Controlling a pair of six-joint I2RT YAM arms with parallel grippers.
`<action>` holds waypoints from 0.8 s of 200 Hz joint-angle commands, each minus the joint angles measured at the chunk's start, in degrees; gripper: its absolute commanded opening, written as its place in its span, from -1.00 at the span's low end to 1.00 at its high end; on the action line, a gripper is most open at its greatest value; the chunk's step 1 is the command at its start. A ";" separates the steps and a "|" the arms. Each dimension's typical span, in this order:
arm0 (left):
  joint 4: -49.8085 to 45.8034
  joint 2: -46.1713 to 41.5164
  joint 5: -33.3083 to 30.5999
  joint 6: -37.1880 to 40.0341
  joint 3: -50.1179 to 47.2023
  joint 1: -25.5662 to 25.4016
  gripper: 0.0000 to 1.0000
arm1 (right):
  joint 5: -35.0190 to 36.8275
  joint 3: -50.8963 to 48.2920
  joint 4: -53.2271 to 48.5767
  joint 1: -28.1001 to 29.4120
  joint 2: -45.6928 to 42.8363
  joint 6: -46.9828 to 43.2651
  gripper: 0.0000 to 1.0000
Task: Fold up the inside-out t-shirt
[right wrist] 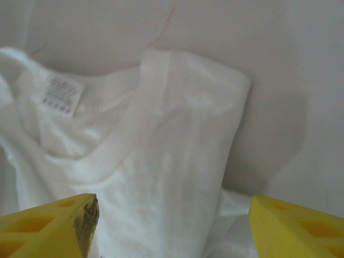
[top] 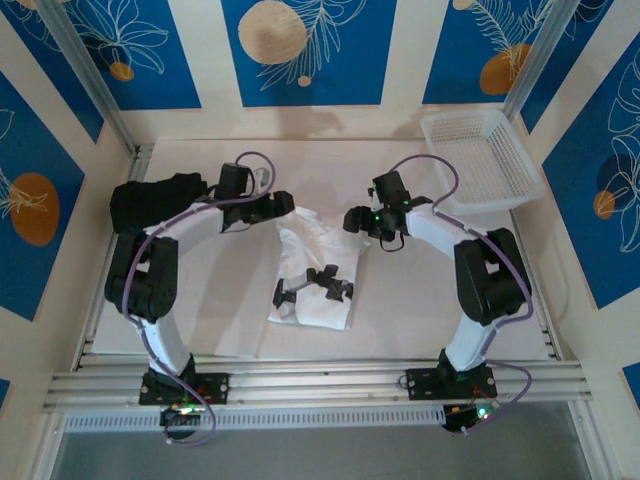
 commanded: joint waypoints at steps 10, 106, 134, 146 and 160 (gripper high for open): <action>-7.66 6.04 -3.73 4.22 5.38 0.33 0.59 | -1.11 5.68 -5.79 -0.26 6.00 0.21 0.57; -11.78 17.36 4.29 7.50 13.02 -4.03 0.48 | -4.65 11.57 -7.80 2.32 14.78 1.20 0.46; -10.71 17.96 5.76 7.21 12.27 -4.38 0.25 | -6.35 12.17 -6.58 2.82 15.79 2.06 0.25; -10.40 18.10 6.38 7.00 12.03 -4.44 0.10 | -6.48 12.31 -6.03 2.84 15.92 2.28 0.10; -9.51 17.91 6.97 6.73 11.70 -4.42 -0.08 | -6.20 12.14 -5.20 2.76 15.93 2.45 -0.08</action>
